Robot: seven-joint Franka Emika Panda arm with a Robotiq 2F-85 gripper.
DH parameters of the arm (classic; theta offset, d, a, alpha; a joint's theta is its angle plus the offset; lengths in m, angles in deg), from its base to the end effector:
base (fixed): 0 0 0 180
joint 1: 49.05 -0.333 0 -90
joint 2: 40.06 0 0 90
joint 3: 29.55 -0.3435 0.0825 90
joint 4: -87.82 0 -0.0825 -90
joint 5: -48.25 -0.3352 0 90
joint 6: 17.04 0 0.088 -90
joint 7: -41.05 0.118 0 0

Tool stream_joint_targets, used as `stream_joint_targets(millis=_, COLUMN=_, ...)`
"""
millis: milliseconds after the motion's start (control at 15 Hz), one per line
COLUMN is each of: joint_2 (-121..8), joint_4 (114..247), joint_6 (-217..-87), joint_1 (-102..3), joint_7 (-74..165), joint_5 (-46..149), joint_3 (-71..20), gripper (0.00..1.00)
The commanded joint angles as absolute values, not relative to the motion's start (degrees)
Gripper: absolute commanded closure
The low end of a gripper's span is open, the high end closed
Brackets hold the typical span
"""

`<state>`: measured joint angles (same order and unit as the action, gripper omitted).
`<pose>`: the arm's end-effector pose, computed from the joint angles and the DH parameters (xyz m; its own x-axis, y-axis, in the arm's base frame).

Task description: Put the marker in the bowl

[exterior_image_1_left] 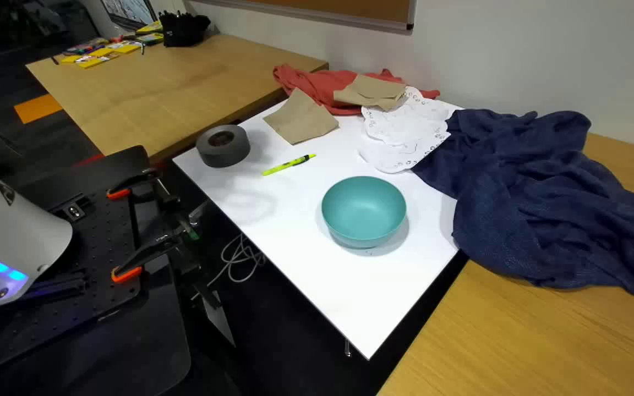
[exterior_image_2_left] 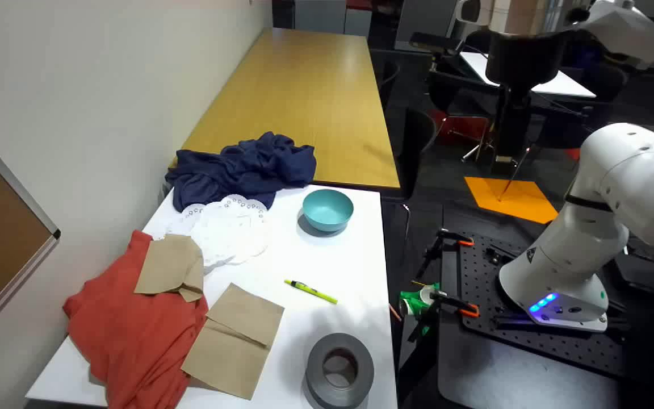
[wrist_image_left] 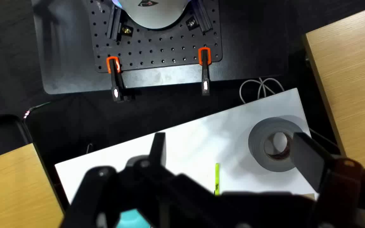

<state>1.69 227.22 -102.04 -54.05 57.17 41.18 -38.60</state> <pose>0.2248 0.0854 0.5436 0.9709 -0.0937 -0.2203 -0.0857 -0.9953 0.0457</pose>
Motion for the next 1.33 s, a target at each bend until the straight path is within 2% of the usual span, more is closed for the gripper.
stream_joint_targets(millis=0, joint_2=1.7, joint_4=227.1, joint_6=-101.9, joint_1=-53.3, joint_7=56.8, joint_5=40.9, joint_3=-39.1, gripper=0.0)
stream_joint_targets(millis=533, joint_2=1.5, joint_4=227.3, joint_6=-103.1, joint_1=-53.1, joint_7=56.9, joint_5=41.5, joint_3=-39.4, gripper=0.0)
stream_joint_targets(millis=800, joint_2=-0.1, joint_4=230.1, joint_6=-113.7, joint_1=-52.6, joint_7=56.8, joint_5=42.3, joint_3=-39.5, gripper=0.0)
stream_joint_targets(millis=1267, joint_2=-9.0, joint_4=238.7, joint_6=-141.4, joint_1=-52.3, joint_7=57.1, joint_5=44.0, joint_3=-39.8, gripper=0.0)
